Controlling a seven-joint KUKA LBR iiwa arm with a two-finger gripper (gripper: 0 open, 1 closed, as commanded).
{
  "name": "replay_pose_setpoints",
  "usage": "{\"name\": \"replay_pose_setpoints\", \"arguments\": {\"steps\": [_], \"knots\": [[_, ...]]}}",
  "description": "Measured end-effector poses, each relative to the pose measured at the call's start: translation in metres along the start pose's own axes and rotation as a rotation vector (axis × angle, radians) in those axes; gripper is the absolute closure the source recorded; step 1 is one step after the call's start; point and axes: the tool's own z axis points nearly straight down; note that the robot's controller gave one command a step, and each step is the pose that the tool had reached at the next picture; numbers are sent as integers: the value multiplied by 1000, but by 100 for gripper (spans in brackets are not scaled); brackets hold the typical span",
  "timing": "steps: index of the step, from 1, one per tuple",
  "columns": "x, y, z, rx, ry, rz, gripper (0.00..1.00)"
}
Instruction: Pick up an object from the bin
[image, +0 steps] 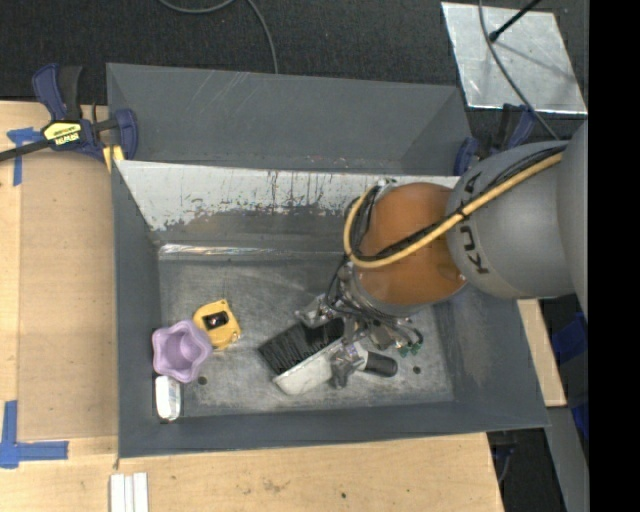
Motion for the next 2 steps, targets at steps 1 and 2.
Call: {"name": "replay_pose_setpoints", "arguments": {"steps": [1,2], "knots": [[0,0,0,0,0,0,100],[0,0,0,0,0,0,100]]}}
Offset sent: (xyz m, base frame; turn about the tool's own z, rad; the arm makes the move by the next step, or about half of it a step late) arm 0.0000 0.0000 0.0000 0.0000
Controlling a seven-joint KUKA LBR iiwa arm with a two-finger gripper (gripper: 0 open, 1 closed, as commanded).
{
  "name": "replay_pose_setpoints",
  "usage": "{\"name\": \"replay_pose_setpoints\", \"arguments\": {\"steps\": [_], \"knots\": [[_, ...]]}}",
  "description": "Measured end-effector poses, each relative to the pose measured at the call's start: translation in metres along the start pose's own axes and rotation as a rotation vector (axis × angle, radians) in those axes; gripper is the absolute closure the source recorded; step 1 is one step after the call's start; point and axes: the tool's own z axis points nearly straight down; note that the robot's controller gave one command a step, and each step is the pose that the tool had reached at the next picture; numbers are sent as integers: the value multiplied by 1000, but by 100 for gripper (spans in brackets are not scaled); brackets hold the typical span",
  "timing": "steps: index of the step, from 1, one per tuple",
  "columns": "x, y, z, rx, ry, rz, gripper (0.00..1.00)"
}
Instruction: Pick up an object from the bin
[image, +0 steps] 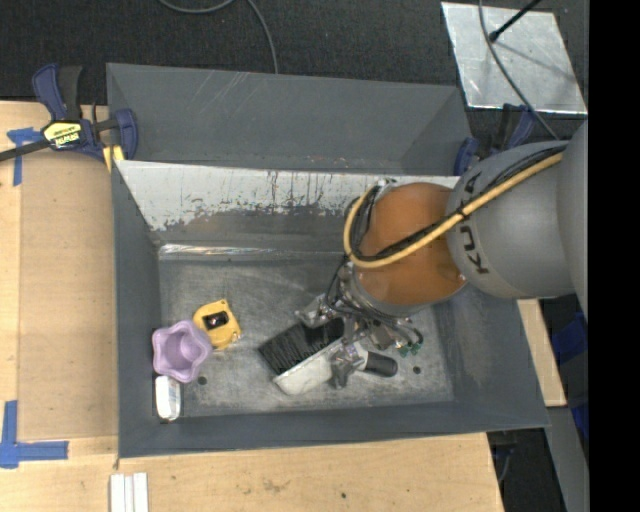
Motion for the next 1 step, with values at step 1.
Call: {"name": "replay_pose_setpoints", "arguments": {"steps": [1], "knots": [[0,0,0,0,0,0,100]]}}
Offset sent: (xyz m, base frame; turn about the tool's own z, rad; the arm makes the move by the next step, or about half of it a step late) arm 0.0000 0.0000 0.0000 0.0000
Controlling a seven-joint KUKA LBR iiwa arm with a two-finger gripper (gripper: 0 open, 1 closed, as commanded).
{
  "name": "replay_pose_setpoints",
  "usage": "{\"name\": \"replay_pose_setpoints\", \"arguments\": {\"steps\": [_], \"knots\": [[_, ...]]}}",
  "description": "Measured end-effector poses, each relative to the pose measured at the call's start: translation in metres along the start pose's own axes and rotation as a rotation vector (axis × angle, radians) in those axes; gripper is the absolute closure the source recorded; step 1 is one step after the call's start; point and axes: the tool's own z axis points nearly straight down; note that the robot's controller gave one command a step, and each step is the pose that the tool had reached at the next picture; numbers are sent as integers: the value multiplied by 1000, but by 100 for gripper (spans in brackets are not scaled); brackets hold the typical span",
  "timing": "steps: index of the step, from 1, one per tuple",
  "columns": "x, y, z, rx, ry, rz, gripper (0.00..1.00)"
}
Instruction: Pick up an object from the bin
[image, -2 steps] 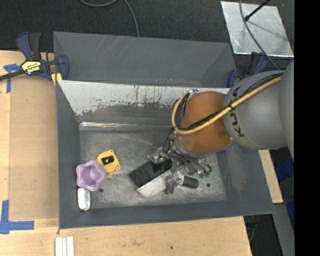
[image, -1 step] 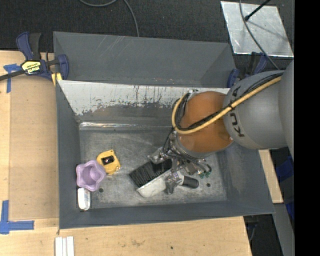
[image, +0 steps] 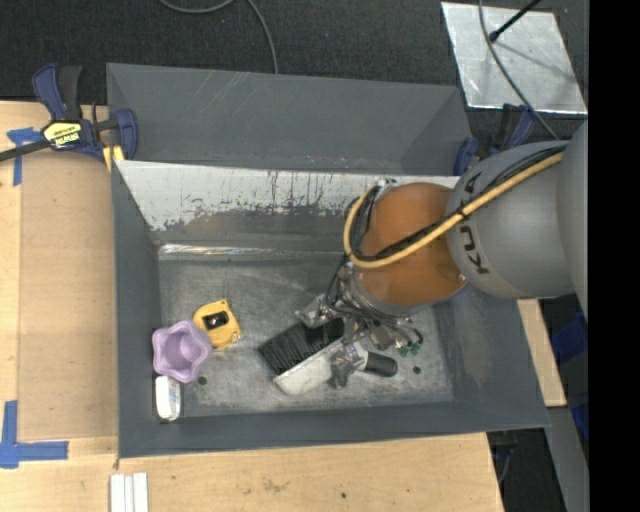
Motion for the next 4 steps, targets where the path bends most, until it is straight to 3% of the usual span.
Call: {"name": "replay_pose_setpoints", "arguments": {"steps": [4], "knots": [[0,0,0,0,0,0,100]]}}
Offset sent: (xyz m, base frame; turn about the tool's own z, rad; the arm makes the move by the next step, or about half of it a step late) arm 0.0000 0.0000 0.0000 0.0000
